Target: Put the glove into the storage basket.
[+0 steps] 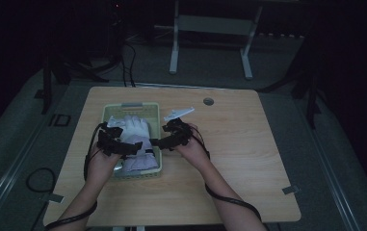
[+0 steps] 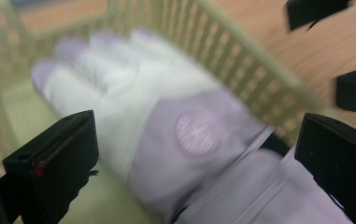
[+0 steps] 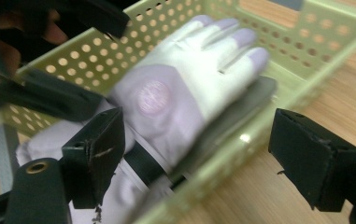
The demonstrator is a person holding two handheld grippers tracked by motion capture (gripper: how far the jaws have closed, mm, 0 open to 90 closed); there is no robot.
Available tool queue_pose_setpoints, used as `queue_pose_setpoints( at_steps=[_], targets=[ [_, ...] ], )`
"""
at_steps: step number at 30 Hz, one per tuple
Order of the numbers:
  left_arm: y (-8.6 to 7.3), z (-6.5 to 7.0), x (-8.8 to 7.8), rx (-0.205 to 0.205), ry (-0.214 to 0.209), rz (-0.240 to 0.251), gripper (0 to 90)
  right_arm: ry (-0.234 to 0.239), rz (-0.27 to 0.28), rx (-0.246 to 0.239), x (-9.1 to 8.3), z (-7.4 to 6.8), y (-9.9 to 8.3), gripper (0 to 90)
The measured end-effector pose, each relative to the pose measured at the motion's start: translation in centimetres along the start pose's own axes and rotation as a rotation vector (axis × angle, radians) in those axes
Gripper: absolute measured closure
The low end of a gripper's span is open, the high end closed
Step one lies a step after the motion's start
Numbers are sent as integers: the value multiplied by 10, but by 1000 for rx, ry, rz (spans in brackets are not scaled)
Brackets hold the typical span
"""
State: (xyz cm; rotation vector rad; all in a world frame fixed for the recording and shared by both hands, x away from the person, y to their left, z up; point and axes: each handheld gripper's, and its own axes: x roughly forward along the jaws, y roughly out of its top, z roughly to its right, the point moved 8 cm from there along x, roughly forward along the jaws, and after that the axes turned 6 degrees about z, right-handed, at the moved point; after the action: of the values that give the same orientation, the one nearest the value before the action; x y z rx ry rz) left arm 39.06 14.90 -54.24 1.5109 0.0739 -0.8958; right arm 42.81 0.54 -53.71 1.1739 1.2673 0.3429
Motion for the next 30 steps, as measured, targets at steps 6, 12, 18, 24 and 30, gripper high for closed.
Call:
queue_pose_setpoints(
  at_steps=[6,12,18,24,30],
  targets=[
    [-1,31,3,46,-78,30,3,-1,-1,-30,-11,7,-15,147],
    [2,56,4,69,-125,58,3,-4,-9,-55,-26,10,-30,147],
    [5,73,4,76,-165,88,3,-14,1,-56,-42,14,-37,147],
    [6,122,5,140,-262,105,3,-34,-12,-58,-68,23,-55,146],
    [5,144,6,165,-307,116,3,-37,-18,-49,-82,28,-69,147]
  ],
)
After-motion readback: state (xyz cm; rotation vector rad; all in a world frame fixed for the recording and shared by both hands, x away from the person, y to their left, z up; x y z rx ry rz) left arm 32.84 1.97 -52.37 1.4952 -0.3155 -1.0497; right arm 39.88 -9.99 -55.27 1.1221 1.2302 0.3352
